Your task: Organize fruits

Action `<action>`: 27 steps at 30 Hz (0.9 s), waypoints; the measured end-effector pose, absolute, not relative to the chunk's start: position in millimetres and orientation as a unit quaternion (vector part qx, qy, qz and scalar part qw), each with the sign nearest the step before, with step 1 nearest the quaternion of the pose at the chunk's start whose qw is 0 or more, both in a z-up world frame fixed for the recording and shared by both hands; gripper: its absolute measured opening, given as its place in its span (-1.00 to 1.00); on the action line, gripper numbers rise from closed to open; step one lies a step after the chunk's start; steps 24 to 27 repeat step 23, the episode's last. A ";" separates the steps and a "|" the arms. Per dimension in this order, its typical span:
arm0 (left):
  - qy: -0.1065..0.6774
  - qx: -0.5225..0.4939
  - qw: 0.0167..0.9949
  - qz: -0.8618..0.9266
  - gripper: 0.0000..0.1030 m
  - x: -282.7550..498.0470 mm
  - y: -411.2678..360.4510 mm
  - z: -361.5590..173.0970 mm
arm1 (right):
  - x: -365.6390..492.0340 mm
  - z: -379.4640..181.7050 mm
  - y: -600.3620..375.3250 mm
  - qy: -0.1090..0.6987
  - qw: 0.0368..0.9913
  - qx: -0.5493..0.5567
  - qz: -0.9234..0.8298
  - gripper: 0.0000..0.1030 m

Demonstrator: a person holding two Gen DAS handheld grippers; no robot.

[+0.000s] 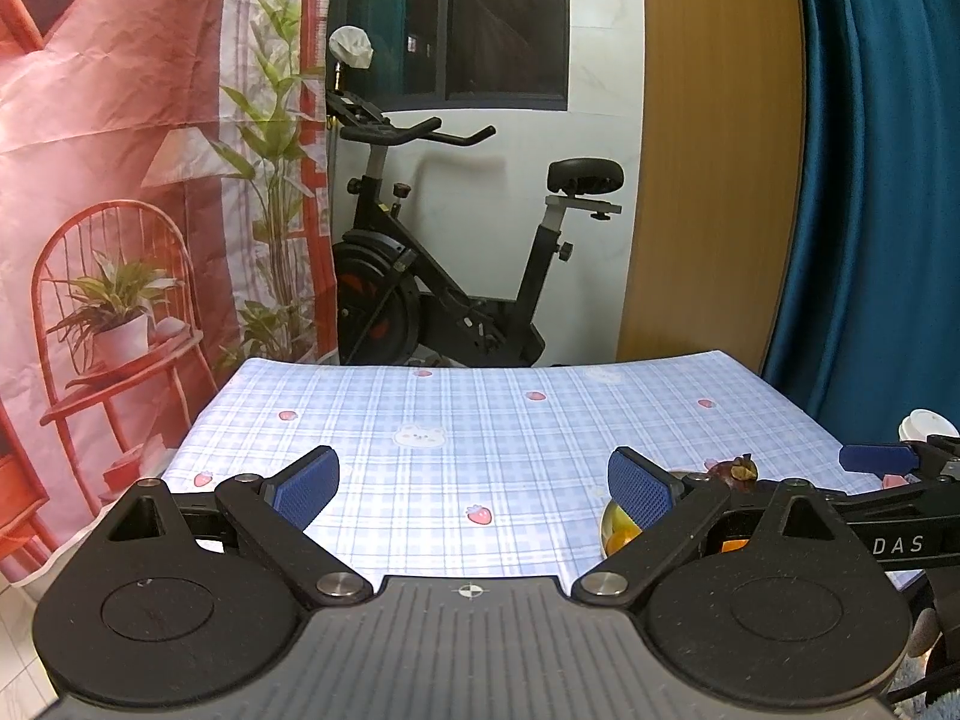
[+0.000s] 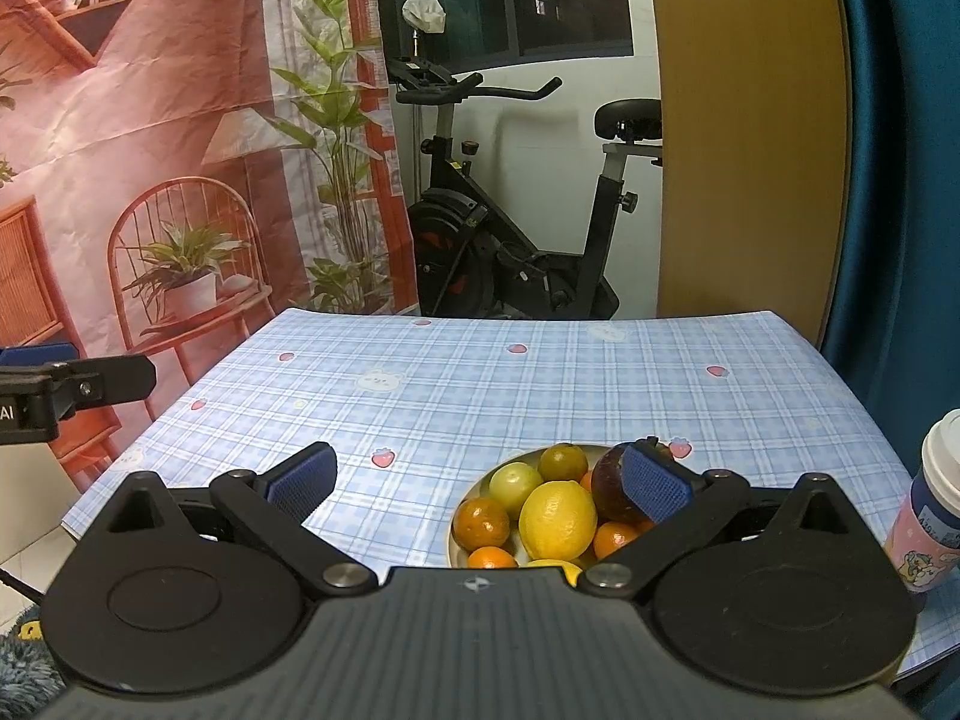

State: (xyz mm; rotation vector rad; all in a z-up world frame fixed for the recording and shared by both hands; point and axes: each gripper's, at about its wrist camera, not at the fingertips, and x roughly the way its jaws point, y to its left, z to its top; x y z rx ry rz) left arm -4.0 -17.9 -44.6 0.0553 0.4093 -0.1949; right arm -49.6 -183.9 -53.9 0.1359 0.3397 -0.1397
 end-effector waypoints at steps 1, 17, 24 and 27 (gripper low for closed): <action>0.203 0.027 0.974 -0.097 0.90 -3.9 -17.4 -44.5 | -49.4 -54.0 -184.5 0.169 0.981 0.067 -0.069 1.00; 0.202 0.029 0.974 -0.099 0.90 -3.8 -17.3 -45.5 | -49.9 -53.8 -184.0 0.170 0.981 0.072 -0.067 1.00; 0.203 0.029 0.974 -0.100 0.90 -3.4 -16.5 -45.6 | -50.8 -53.8 -183.9 0.170 0.981 0.073 -0.066 1.00; 0.203 0.029 0.974 -0.100 0.90 -3.4 -16.5 -45.6 | -50.8 -53.8 -183.9 0.170 0.981 0.073 -0.066 1.00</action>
